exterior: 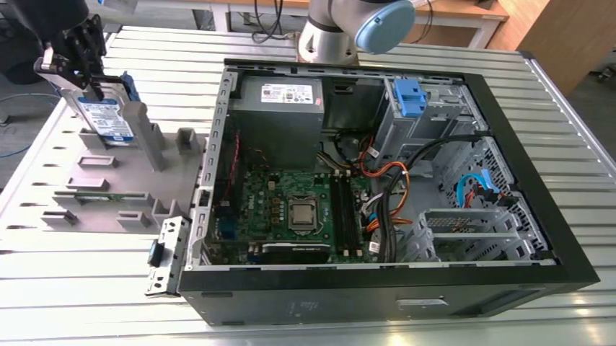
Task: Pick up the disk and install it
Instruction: 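Pick up the disk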
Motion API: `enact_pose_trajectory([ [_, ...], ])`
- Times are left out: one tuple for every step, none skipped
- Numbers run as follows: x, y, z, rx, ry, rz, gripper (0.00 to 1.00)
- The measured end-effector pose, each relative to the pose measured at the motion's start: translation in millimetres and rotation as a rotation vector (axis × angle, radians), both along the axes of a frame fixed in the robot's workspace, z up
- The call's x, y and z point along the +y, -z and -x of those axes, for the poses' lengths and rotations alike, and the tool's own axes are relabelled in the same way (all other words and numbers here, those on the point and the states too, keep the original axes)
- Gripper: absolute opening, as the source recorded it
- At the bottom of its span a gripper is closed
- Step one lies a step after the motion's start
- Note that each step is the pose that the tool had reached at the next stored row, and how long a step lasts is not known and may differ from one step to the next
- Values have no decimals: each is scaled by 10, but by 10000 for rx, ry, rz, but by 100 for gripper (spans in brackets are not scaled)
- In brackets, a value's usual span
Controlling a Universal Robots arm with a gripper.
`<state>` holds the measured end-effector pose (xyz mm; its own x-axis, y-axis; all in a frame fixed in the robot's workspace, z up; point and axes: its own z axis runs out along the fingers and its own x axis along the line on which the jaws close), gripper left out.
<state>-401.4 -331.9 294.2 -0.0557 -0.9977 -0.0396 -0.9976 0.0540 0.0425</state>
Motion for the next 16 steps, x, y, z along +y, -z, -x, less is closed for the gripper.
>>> enact_pose_trajectory([
  [0,0,0,0,0,0,35],
  [0,-1,0,0,0,0,35],
  [0,-1,0,0,0,0,35],
  [0,-1,0,1,0,0,35],
  [0,-1,0,1,0,0,35],
  [0,-2,0,1,0,0,35],
  [0,-2,0,2,0,0,35],
  [-1,-2,1,3,-2,1,35],
  [-5,-2,1,3,-19,2,35],
  [-10,-1,1,3,-60,2,35],
  [-16,1,2,2,-127,1,35],
  [-19,2,2,1,-204,1,35],
  [-23,3,2,0,-280,1,35],
  [-28,3,3,1,-344,1,35],
  [-30,4,4,1,-357,3,35],
  [-32,4,3,1,-358,3,35],
])
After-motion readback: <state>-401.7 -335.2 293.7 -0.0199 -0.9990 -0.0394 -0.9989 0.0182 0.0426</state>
